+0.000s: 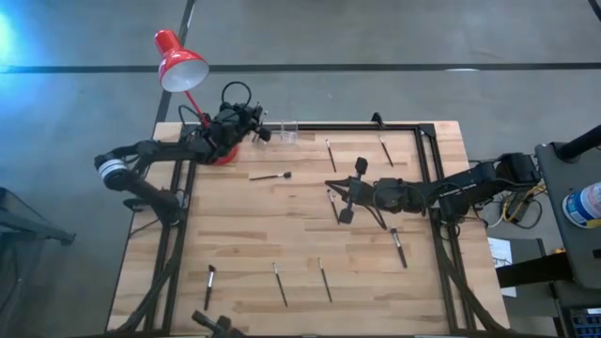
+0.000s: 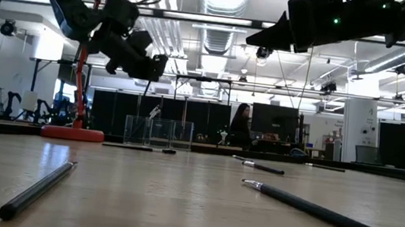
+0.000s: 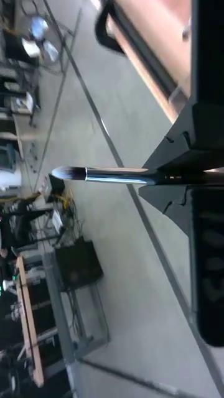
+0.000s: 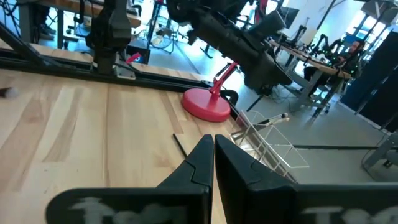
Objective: Pick & Place Makeup Supplies
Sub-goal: Put the makeup brush into the transparent organizer
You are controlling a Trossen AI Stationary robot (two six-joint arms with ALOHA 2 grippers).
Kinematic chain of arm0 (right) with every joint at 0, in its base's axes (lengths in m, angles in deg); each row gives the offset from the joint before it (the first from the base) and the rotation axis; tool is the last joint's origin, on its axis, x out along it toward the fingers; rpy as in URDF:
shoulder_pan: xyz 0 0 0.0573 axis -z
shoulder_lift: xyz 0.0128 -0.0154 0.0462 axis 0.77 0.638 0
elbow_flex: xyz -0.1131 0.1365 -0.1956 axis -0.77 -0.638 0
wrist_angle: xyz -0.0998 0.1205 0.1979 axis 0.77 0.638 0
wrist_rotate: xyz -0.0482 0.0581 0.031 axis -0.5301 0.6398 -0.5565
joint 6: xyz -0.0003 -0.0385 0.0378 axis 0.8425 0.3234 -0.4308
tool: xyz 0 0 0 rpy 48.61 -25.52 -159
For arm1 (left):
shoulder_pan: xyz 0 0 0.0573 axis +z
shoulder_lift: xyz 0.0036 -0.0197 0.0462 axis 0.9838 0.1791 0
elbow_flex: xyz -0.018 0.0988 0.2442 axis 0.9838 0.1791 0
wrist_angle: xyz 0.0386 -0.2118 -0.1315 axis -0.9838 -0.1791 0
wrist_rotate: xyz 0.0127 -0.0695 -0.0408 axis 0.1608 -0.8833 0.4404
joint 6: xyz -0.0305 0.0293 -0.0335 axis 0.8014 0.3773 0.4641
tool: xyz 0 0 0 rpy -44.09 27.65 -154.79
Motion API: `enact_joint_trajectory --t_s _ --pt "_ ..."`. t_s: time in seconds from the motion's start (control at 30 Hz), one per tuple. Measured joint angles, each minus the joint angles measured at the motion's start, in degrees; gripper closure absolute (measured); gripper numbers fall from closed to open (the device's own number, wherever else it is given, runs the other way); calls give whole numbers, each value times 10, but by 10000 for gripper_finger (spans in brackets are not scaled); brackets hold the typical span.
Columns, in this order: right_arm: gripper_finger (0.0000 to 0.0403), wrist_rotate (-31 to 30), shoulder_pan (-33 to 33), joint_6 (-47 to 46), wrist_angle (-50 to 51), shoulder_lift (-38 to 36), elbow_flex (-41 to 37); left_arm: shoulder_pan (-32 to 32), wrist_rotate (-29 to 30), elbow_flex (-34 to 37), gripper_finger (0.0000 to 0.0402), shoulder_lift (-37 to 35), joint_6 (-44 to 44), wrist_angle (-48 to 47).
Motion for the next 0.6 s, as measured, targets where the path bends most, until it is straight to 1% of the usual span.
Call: enact_joint_trajectory --t_s 0.23,0.43,0.5,0.6 --pt "394 0 0 3 0 0 0 17 7 -21 390 56 -20 30" --pt "394 1 0 3 0 0 0 32 8 -30 390 84 -17 23" --pt "394 1 0 3 0 0 0 33 3 -30 382 86 -16 15" --pt "394 1 0 3 0 0 0 35 2 -30 356 87 -10 -6"
